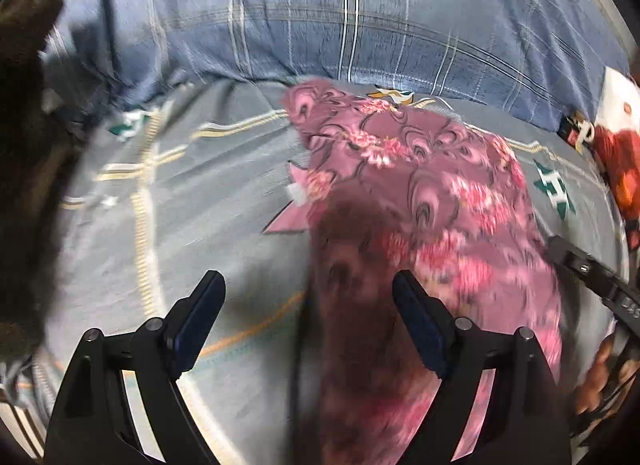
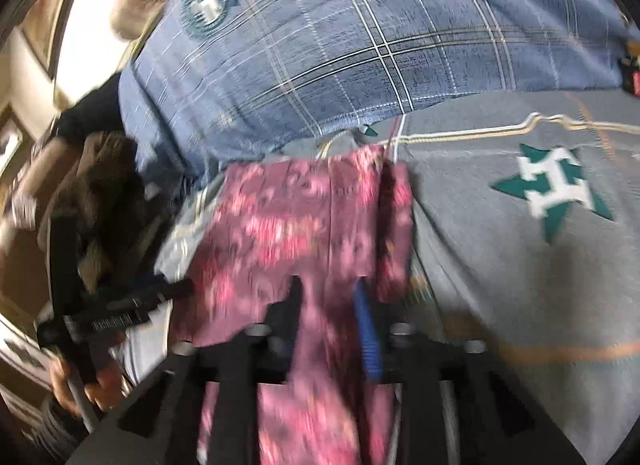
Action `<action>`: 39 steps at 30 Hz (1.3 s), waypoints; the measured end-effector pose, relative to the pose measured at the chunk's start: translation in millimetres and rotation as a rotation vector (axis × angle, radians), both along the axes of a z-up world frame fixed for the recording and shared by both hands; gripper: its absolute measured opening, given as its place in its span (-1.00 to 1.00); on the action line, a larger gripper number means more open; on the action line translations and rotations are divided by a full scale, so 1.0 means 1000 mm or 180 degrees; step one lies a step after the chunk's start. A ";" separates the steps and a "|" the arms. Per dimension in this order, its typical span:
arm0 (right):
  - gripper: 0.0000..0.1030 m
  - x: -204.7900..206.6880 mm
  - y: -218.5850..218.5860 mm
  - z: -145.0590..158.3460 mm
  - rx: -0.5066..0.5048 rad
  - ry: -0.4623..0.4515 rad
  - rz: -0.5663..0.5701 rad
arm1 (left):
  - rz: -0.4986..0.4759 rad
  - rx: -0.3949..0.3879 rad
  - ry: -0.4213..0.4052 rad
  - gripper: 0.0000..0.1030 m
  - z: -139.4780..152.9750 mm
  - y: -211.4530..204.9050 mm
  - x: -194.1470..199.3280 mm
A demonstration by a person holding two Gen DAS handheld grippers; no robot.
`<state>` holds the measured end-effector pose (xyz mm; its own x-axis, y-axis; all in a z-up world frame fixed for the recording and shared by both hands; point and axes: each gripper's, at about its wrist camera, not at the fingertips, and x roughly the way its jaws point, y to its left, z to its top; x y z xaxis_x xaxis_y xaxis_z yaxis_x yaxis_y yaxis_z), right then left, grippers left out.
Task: Fold small clothes
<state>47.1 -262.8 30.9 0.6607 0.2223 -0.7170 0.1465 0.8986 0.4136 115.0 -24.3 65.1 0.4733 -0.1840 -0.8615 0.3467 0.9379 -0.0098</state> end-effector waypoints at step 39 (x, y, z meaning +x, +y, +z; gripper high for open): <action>-0.57 -0.073 -0.001 -0.004 -0.0159 0.0155 -0.0072 | 0.0079 -0.0284 0.0430 0.74 -0.034 0.035 -0.066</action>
<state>-26.2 -264.1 27.3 0.6293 0.1707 -0.7582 0.1859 0.9142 0.3601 48.8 10.4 31.0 0.3596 -0.2522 -0.8984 0.3131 0.9396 -0.1385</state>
